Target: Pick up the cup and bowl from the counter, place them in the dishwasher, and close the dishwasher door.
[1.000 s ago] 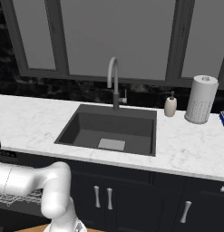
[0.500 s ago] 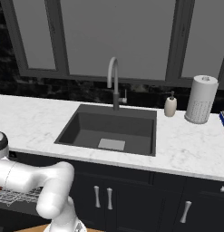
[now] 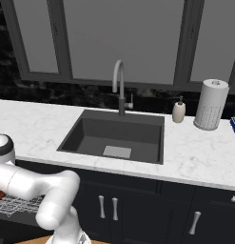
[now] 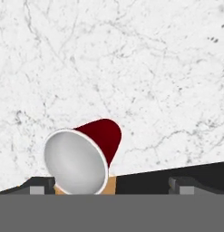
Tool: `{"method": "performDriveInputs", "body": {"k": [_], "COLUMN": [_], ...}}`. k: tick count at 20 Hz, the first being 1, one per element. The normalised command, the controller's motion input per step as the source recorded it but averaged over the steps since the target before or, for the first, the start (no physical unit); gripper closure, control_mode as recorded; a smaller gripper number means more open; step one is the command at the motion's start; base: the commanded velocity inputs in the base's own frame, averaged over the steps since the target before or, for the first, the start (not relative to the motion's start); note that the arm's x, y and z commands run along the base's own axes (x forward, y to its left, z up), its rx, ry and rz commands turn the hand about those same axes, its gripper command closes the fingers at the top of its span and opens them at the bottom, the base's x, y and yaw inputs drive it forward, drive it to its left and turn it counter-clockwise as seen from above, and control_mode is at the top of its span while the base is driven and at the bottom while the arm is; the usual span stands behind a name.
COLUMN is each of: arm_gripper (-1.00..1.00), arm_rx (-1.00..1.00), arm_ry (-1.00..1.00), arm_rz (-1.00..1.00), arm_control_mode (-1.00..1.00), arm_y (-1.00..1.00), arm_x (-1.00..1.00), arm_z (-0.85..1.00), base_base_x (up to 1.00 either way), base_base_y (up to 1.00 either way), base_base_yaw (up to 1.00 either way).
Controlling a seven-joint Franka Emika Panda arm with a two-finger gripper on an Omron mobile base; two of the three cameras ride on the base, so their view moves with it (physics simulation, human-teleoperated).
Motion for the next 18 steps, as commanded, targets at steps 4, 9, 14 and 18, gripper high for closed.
{"method": "performDriveInputs", "body": {"k": [4, 9, 14, 18], "arm_gripper": [-1.00, -1.00, -1.00, -1.00], "arm_rx": [-0.06, -0.10, -0.05, -0.05], "arm_ry": [0.00, 0.00, 0.00, 0.00], "arm_rz": [0.00, 0.00, 0.00, 0.00], "arm_control_mode": [-1.00, -1.00, -1.00, -1.00], "arm_y": [0.00, 0.12, 0.25, 0.16], "arm_x": [-0.02, 0.00, 0.00, 0.00], "arm_z": [-0.10, -0.18, -0.09, -0.13], "base_base_x": [0.00, 0.00, 0.00, 0.00], "base_base_y": [0.00, 0.00, 0.00, 0.00], "base_base_yaw": [0.00, 0.00, 0.00, 0.00]}}
